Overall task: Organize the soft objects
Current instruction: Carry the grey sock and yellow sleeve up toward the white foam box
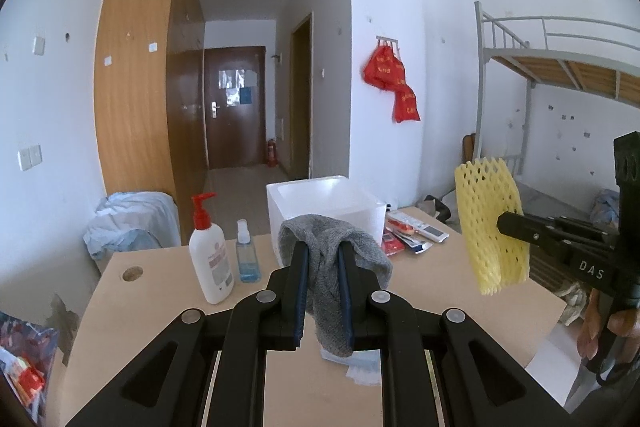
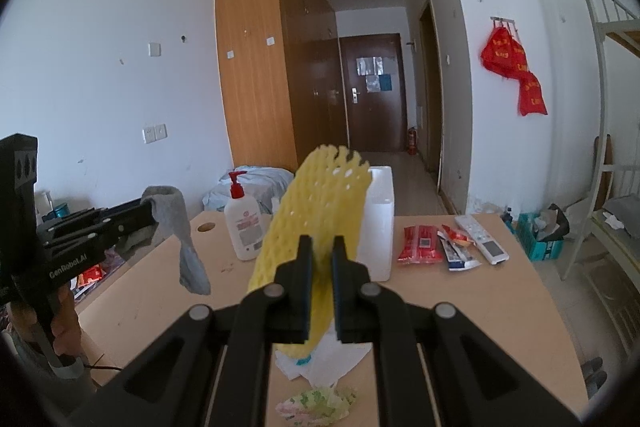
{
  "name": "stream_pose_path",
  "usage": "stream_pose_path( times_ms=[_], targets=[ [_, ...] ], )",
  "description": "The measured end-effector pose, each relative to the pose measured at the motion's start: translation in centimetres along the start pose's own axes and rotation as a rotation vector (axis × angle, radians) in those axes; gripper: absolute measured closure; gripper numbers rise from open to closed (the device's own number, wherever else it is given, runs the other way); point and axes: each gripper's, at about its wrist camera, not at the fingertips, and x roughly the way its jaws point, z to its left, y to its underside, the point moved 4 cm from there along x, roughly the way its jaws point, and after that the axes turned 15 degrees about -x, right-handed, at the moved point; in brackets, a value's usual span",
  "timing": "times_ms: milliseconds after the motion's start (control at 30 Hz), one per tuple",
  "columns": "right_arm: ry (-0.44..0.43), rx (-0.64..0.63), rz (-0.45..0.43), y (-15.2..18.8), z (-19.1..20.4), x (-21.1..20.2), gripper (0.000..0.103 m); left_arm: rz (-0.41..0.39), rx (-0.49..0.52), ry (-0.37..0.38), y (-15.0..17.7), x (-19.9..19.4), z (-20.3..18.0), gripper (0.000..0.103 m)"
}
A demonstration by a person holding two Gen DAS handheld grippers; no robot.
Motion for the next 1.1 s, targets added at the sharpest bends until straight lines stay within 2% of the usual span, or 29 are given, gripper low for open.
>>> stream_pose_path(
  times_ms=[333, 1100],
  targets=[
    [-0.002, -0.002, 0.004, 0.0, -0.2, 0.4, 0.092, 0.021, -0.012, -0.003, -0.6, 1.4, -0.1, 0.088],
    [-0.015, -0.024, 0.029, -2.0, -1.1, 5.1, 0.092, 0.035, -0.033, 0.009, -4.0, 6.8, -0.2, 0.088]
  ],
)
